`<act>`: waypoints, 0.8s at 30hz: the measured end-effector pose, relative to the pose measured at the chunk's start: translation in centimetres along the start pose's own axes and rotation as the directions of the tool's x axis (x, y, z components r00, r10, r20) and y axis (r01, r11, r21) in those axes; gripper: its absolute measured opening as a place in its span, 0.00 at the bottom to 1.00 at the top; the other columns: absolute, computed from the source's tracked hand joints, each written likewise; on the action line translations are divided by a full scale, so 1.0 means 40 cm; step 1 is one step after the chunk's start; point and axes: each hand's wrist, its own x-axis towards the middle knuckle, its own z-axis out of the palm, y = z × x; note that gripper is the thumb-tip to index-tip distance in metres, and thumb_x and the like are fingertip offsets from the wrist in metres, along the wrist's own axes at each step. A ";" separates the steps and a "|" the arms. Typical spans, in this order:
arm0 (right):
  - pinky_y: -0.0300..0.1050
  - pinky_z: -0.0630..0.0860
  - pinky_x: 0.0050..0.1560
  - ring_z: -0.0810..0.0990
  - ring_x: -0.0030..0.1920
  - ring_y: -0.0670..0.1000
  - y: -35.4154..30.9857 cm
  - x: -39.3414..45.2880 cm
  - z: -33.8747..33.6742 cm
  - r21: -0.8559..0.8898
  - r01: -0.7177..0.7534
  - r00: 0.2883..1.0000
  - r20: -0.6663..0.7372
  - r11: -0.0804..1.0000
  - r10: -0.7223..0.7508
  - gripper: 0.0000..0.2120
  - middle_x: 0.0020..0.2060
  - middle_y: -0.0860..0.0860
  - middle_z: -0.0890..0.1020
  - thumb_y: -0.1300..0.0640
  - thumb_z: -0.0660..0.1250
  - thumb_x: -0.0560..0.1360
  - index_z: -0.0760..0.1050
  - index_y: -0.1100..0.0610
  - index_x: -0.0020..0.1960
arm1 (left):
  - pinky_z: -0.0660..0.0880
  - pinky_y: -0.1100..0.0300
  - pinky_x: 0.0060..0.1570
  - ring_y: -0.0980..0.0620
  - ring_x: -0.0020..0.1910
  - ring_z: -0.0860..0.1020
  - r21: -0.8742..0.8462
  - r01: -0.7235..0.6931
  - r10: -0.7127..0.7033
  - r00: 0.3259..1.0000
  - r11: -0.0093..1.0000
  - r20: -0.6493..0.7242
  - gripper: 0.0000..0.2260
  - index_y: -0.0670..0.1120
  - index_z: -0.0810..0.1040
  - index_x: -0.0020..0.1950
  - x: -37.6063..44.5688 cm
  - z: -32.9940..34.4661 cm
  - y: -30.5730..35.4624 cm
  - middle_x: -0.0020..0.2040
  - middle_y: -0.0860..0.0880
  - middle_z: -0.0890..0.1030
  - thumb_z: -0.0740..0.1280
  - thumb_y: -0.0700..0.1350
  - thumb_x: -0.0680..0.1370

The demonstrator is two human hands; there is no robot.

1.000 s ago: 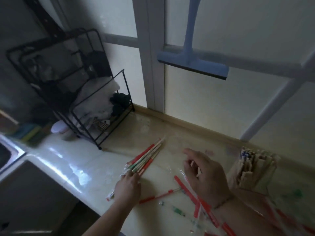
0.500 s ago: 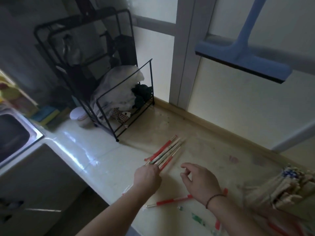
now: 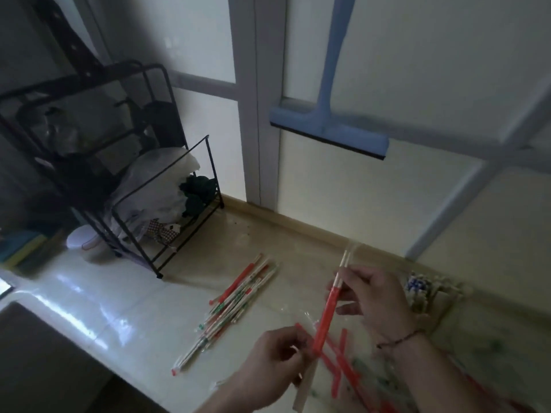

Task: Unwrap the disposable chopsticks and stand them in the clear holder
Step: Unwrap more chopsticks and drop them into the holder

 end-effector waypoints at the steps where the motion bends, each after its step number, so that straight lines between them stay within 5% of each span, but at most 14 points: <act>1: 0.44 0.79 0.29 0.85 0.35 0.55 -0.016 -0.016 -0.023 -0.014 0.042 0.998 -0.044 0.999 -0.043 0.09 0.35 0.57 0.85 0.61 0.66 0.78 0.82 0.60 0.42 | 0.77 0.57 0.36 0.49 0.34 0.80 -0.016 -0.023 0.022 1.000 1.000 -0.014 0.05 0.51 0.82 0.41 -0.005 0.031 0.011 0.36 0.47 0.82 0.71 0.51 0.72; 7: 0.49 0.82 0.31 0.84 0.31 0.53 -0.102 -0.127 -0.170 -0.036 0.294 0.926 -0.237 0.955 -0.294 0.11 0.31 0.55 0.85 0.62 0.67 0.77 0.82 0.57 0.36 | 0.71 0.58 0.34 0.47 0.31 0.78 -0.095 -0.141 0.151 0.983 0.986 0.109 0.16 0.44 0.83 0.45 -0.039 0.183 0.020 0.33 0.42 0.81 0.69 0.57 0.75; 16: 0.53 0.83 0.36 0.85 0.33 0.55 -0.089 -0.215 -0.307 -0.035 0.332 0.886 -0.332 0.943 -0.324 0.08 0.32 0.55 0.85 0.60 0.69 0.76 0.83 0.58 0.39 | 0.71 0.62 0.32 0.52 0.28 0.76 -0.108 -0.051 0.088 0.923 0.993 0.375 0.27 0.28 0.73 0.46 -0.052 0.294 0.068 0.31 0.46 0.80 0.67 0.55 0.77; 24: 0.44 0.81 0.31 0.85 0.35 0.54 -0.093 -0.259 -0.362 -0.049 0.356 0.886 -0.301 0.933 -0.354 0.08 0.33 0.53 0.85 0.59 0.68 0.76 0.83 0.58 0.41 | 0.67 0.64 0.27 0.55 0.24 0.72 -0.132 -0.038 0.089 0.909 0.991 0.408 0.21 0.36 0.76 0.46 -0.066 0.352 0.096 0.27 0.48 0.77 0.66 0.56 0.76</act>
